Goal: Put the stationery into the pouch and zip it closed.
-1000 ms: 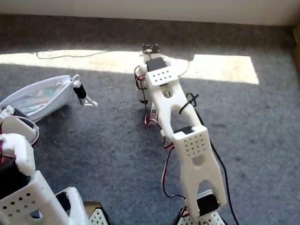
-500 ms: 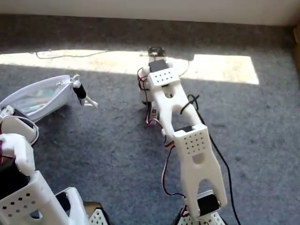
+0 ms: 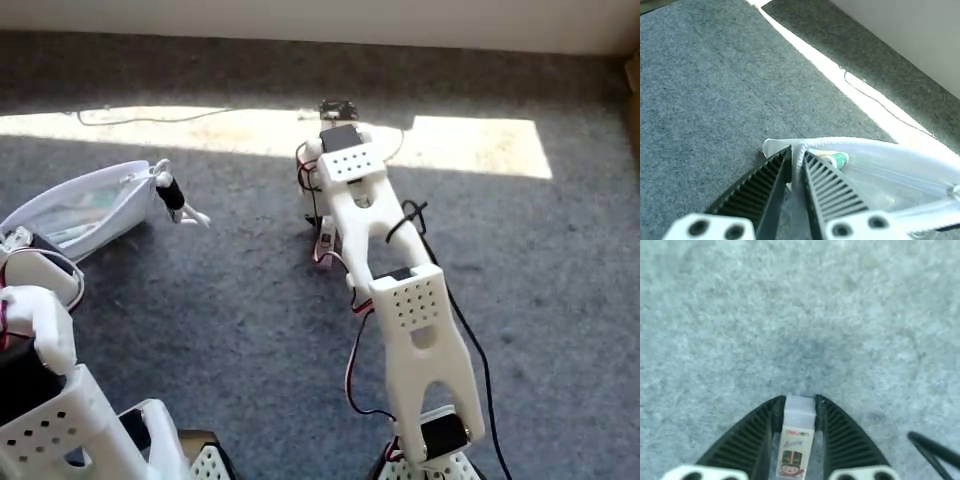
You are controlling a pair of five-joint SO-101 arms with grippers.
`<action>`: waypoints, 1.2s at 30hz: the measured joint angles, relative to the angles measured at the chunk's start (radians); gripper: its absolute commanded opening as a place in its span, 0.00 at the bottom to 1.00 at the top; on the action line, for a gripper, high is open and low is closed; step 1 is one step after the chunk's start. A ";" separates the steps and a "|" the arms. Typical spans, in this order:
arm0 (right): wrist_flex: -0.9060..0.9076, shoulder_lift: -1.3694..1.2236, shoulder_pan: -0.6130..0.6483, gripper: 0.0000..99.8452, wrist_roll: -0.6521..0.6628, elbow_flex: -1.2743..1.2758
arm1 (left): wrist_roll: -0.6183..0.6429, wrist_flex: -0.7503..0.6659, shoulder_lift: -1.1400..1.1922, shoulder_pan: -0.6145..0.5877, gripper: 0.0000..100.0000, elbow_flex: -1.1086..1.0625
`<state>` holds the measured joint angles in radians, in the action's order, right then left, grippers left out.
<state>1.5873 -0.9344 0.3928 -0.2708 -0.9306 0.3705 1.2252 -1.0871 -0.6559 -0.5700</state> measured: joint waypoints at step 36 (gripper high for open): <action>0.157 0.097 -0.170 0.01 0.000 -0.308 | 0.028 -0.041 0.393 0.546 0.01 0.242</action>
<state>1.7438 -0.8378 0.2225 -0.2708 -1.2390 0.3982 1.1838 -0.6943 -0.1097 -0.3276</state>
